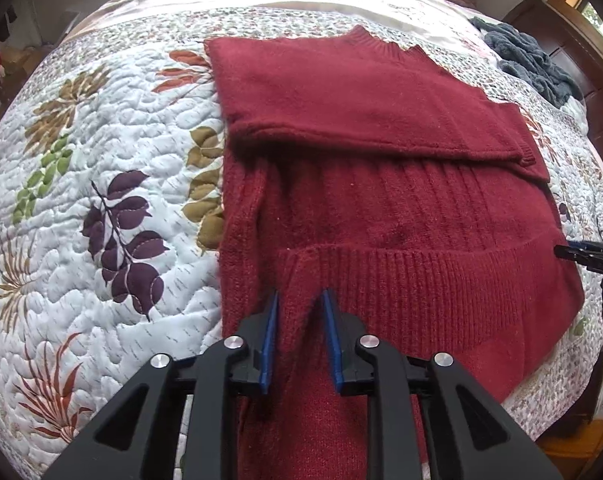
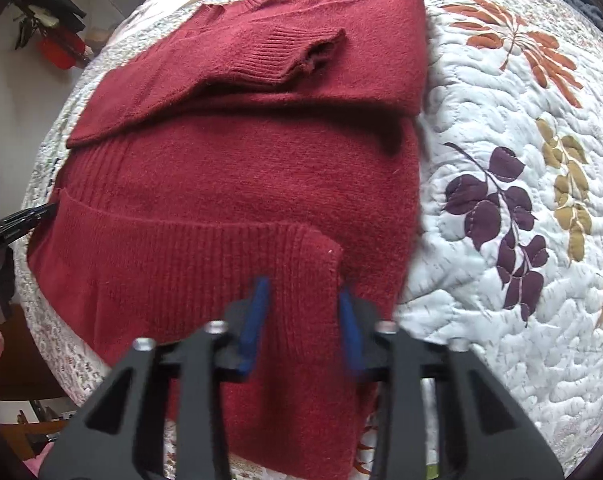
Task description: Fold small clothes
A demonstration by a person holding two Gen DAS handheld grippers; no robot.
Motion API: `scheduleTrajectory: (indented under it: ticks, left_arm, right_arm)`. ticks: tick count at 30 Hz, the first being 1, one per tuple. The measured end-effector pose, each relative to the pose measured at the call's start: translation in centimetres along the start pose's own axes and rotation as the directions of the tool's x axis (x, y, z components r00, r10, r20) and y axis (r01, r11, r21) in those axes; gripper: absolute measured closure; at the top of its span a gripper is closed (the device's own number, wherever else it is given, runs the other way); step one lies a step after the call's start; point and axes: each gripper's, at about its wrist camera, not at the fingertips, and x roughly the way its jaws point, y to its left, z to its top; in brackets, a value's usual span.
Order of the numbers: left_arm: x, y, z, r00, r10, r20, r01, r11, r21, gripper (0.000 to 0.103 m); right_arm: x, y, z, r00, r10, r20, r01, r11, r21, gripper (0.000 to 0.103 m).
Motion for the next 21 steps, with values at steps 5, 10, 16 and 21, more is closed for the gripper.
scheduleTrajectory:
  ticks: [5,10,16,21]
  left_arm:
    - [-2.1,0.5,-0.7,0.998,-0.022,0.058,0.023,0.999,-0.023,0.095]
    - [-5.8,-0.1,-2.1,0.987,-0.033,0.160,0.034,0.999,-0.002,0.096]
    - [-9.3,-0.6,-2.8,0.965,-0.057,0.255,0.059,0.998,0.000,0.096]
    - [-11.3,-0.5,0.1,0.943,-0.070,0.326,0.080,0.997,-0.015,0.096]
  right_arm:
    - [-2.5,0.8,-0.7,0.997,0.031,0.066,-0.030,0.999,-0.011,0.098]
    - [-5.8,1.1,-2.2,0.985,0.091,0.146,-0.094,0.996,0.011,0.098]
    - [-8.7,1.4,-2.6,0.969,0.123,0.216,-0.132,0.991,0.030,0.098]
    - [-11.7,1.3,-0.4,0.951,0.133,0.278,-0.141,0.990,0.011,0.098]
